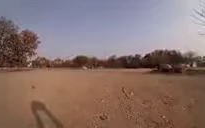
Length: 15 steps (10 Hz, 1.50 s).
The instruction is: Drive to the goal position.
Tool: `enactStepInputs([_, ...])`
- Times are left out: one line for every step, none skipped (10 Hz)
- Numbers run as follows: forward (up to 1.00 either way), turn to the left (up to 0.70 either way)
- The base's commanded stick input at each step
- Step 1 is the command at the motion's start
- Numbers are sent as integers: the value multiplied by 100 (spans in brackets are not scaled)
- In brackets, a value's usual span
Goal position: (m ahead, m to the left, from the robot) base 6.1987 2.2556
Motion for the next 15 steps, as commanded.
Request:
enactStepInputs([70,0])
enactStepInputs([70,0])
enactStepInputs([70,0])
enactStepInputs([70,0])
enactStepInputs([70,0])
enactStepInputs([70,0])
enactStepInputs([70,0])
enactStepInputs([70,0])
enactStepInputs([70,0])
enactStepInputs([70,0])
enactStepInputs([70,0])
enactStepInputs([70,0])
enactStepInputs([70,0])
enactStepInputs([70,0])
enactStepInputs([70,0])
